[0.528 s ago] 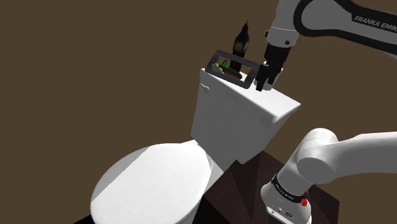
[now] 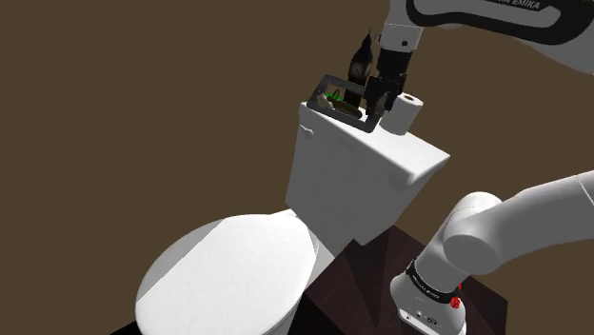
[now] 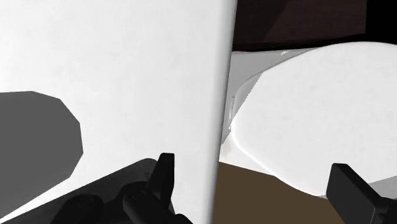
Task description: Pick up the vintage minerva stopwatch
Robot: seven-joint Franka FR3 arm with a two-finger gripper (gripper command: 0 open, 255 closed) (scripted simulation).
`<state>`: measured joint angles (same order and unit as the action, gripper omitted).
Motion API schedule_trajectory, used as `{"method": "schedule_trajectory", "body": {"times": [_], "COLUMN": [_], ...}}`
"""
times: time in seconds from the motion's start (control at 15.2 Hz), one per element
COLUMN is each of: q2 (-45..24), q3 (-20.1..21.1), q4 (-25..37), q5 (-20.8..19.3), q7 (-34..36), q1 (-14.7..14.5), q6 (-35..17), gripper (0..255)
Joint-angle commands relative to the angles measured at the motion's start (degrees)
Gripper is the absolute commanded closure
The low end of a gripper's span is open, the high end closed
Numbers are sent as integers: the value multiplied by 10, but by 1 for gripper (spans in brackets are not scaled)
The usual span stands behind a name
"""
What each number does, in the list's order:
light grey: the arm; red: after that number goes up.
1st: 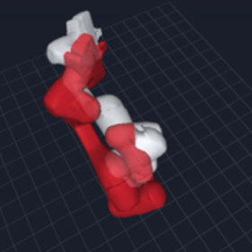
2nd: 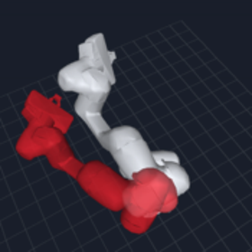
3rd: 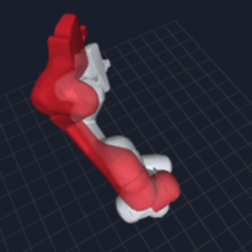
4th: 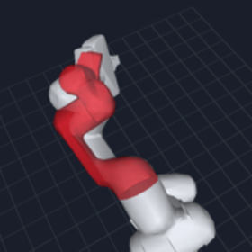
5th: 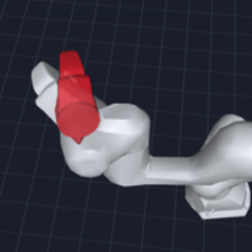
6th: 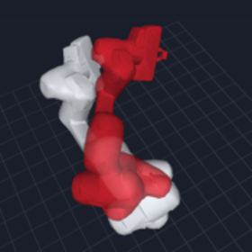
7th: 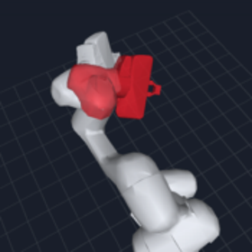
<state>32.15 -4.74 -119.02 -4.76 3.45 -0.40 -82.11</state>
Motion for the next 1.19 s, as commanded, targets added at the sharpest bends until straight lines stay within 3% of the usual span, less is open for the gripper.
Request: {"method": "schedule_trajectory", "body": {"times": [0.0,0.59,0.99,1.12], "q2": [-58,-302,-508,-494], "q3": [-12,-69,-97,-95], "q4": [54,328,611,573], "q5": [10,79,160,155], "q7": [-3,-32,-45,-46], "q1": [2,22,73,69], "q6": [1,65,173,149], "gripper": [0,0,0,0]}}
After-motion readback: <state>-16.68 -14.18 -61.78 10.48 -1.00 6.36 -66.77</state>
